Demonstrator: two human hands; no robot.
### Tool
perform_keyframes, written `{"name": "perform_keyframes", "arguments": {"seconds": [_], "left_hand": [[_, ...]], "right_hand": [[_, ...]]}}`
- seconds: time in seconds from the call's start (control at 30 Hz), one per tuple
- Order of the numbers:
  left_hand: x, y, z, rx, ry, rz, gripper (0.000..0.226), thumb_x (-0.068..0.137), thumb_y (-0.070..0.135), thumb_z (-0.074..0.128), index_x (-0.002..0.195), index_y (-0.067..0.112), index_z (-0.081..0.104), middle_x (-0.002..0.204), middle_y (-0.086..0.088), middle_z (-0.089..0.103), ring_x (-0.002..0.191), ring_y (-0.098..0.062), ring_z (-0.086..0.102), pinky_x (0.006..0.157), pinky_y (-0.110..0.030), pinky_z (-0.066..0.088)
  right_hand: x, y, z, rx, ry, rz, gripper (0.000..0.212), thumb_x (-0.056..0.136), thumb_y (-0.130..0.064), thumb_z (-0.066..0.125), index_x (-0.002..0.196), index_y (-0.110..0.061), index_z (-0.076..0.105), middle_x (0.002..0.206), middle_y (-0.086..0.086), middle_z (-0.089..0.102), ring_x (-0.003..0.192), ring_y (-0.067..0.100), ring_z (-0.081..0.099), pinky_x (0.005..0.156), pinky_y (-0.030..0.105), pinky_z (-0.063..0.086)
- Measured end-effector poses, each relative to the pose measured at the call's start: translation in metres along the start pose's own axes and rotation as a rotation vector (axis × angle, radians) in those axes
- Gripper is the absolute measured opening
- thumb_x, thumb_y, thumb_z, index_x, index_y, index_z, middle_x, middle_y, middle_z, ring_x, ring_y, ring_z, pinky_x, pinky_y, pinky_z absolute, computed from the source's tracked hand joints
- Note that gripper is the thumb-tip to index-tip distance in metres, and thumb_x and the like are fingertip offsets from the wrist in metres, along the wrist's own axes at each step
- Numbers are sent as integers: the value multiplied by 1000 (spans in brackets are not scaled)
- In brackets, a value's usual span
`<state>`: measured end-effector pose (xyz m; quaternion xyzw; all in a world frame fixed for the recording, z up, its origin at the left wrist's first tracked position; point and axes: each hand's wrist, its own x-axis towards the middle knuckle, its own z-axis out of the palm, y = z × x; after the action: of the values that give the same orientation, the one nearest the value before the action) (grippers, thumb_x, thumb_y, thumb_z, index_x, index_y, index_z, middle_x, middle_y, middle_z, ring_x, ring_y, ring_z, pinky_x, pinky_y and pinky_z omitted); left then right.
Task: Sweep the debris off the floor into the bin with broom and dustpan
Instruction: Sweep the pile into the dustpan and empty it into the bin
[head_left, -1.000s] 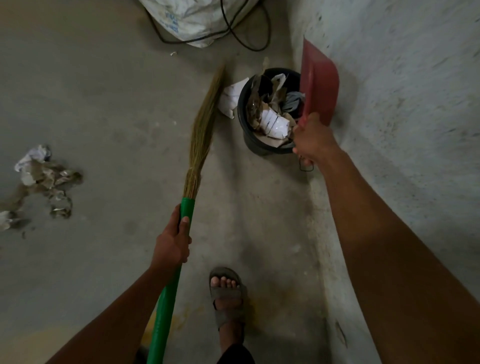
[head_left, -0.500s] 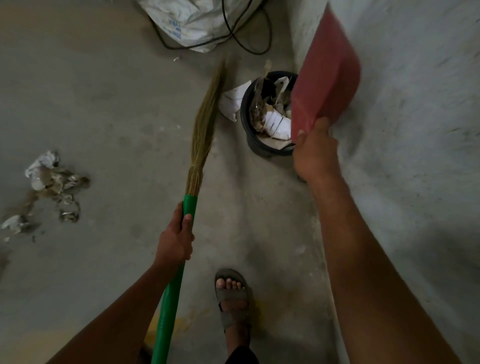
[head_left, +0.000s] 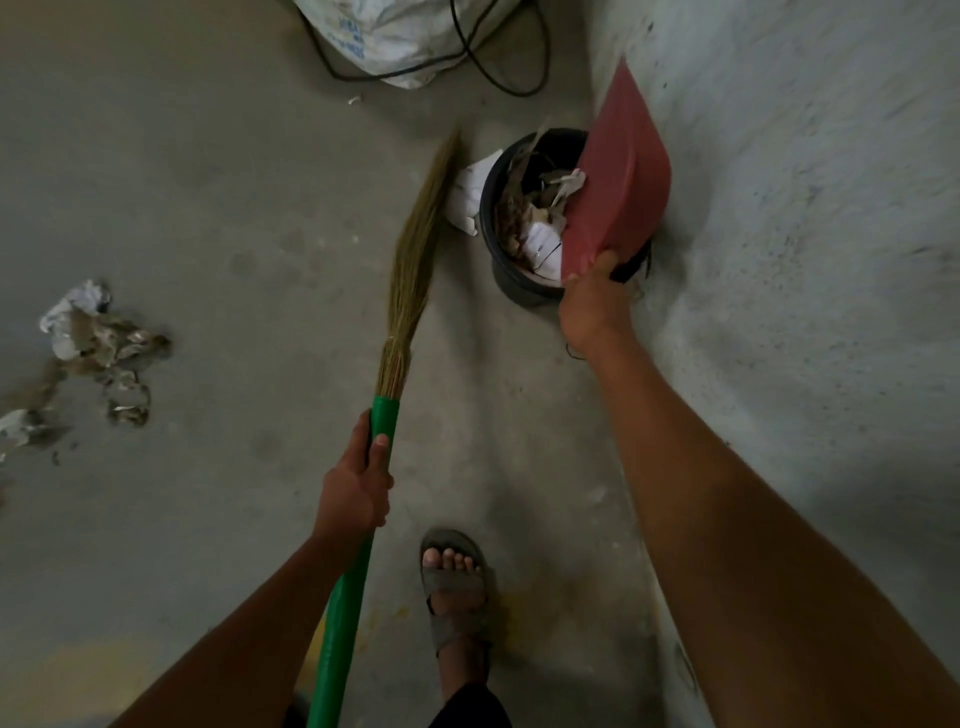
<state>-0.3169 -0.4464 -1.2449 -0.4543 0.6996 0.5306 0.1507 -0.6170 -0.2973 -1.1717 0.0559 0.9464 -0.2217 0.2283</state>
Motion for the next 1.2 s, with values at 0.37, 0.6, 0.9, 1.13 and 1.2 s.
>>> {"name": "perform_keyframes", "arguments": {"seconds": [0.37,0.6,0.9,1.13,1.2], "left_hand": [[-2,10,-7,15,28,14,54,111,52,37,163,47,25,87,-13,67,57,-21,61,46,-29,51],[7,1,-8,-9,33,14,55,111,52,38,163,46,25,85,-12,66,57,-20,61,47,-32,53],[-8,2,-3,-48,50,13,54,111,49,38,164,45,24,86,-15,67,55,-20,60,45,-30,52],[-4,36,5,-65,13,52,53,111,51,38,162,50,23,87,-11,68,58,-19,62,47,-29,52],[13,55,12,-25,-10,59,54,111,51,38,163,48,23,85,-9,68,57,-18,63,45,-27,51]], "right_hand": [[-75,-32,6,51,99,-196,41,115,-24,40,145,3,34,119,33,66,105,48,67,62,25,21],[-12,-43,14,18,-74,-95,53,111,-15,41,158,-5,19,152,29,44,131,41,55,98,39,45],[-44,-17,1,54,110,-72,36,114,-21,38,145,-5,29,127,31,62,102,43,66,75,37,44],[-117,-11,11,372,298,-167,31,113,-29,46,137,-9,41,88,7,63,62,13,59,50,15,37],[-132,-16,16,449,304,-161,23,113,-24,48,127,-6,45,80,2,57,56,6,53,49,17,38]]}}
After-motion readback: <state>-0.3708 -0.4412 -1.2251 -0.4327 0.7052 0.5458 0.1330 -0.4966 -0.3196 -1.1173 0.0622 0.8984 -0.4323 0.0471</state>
